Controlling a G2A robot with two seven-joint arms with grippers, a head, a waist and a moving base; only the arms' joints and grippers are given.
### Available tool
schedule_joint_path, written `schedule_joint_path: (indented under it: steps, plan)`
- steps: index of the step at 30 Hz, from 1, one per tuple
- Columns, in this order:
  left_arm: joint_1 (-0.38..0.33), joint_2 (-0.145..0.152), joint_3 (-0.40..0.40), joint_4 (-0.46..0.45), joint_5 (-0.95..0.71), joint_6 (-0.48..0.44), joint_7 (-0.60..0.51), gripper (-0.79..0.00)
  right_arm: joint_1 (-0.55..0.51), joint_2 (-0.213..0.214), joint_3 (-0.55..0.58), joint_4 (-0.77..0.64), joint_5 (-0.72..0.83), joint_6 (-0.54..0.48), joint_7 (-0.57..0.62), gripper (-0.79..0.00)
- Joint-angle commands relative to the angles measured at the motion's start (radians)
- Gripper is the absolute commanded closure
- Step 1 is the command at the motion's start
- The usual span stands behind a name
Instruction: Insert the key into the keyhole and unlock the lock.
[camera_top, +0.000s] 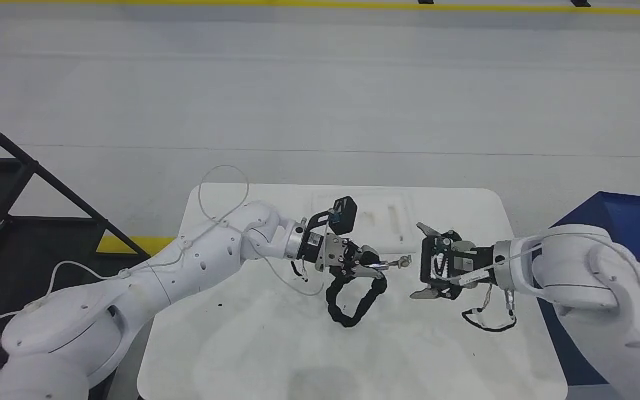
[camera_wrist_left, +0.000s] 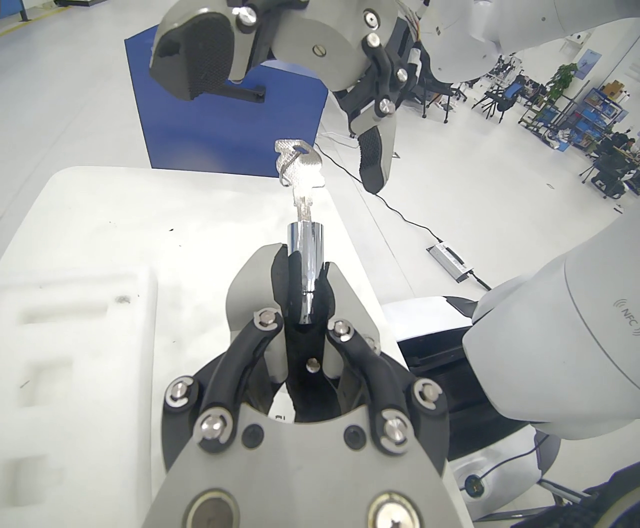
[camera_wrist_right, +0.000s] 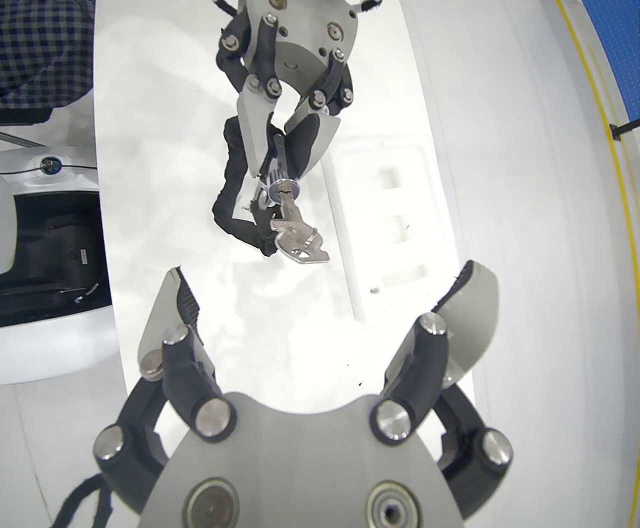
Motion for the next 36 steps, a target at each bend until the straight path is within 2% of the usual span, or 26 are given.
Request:
schedule_joint_path:
  steps: [1,2,4,14,17,19,21,26,29,36]
  plan:
    - [0.0,-0.002,0.0,0.003,-0.005,0.0,-0.006,0.0,-0.001,0.001,0.002,-0.007,-0.014,-0.007,-0.011,-0.579]
    - [0.001,-0.004,0.0,0.004,-0.008,0.0,-0.009,0.0,-0.002,0.002,0.001,-0.012,-0.018,-0.012,-0.022,-0.379]
    - [0.001,-0.006,0.0,0.005,-0.011,0.0,-0.014,0.0,-0.003,0.002,0.0,-0.015,-0.029,-0.015,-0.04,-0.351]
    - [0.007,-0.013,0.0,0.006,-0.006,0.0,-0.011,0.0,0.005,-0.002,-0.035,-0.004,-0.083,-0.019,-0.117,-0.339]
    - [0.011,-0.013,0.0,0.003,0.004,0.0,0.001,0.0,0.008,-0.003,-0.041,0.003,-0.088,-0.02,-0.142,-0.246]
    - [0.013,-0.013,0.0,0.002,0.011,0.0,0.009,0.0,0.007,-0.003,-0.042,0.006,-0.09,-0.017,-0.154,-0.148]
    - [0.015,-0.013,0.0,0.001,0.018,0.0,0.018,0.0,0.006,-0.003,-0.041,0.011,-0.085,-0.015,-0.167,0.0]
    - [0.017,-0.012,0.0,-0.001,0.043,0.0,0.05,0.0,0.001,0.0,-0.037,0.032,-0.027,-0.014,-0.185,0.0]
    - [0.017,-0.012,0.0,-0.004,0.08,0.0,0.085,0.0,0.001,0.001,-0.039,0.059,0.062,0.004,-0.197,0.0]
    - [0.029,-0.01,0.0,0.004,0.224,0.0,0.203,0.0,0.017,0.004,-0.062,0.129,0.301,0.104,-0.124,0.0]
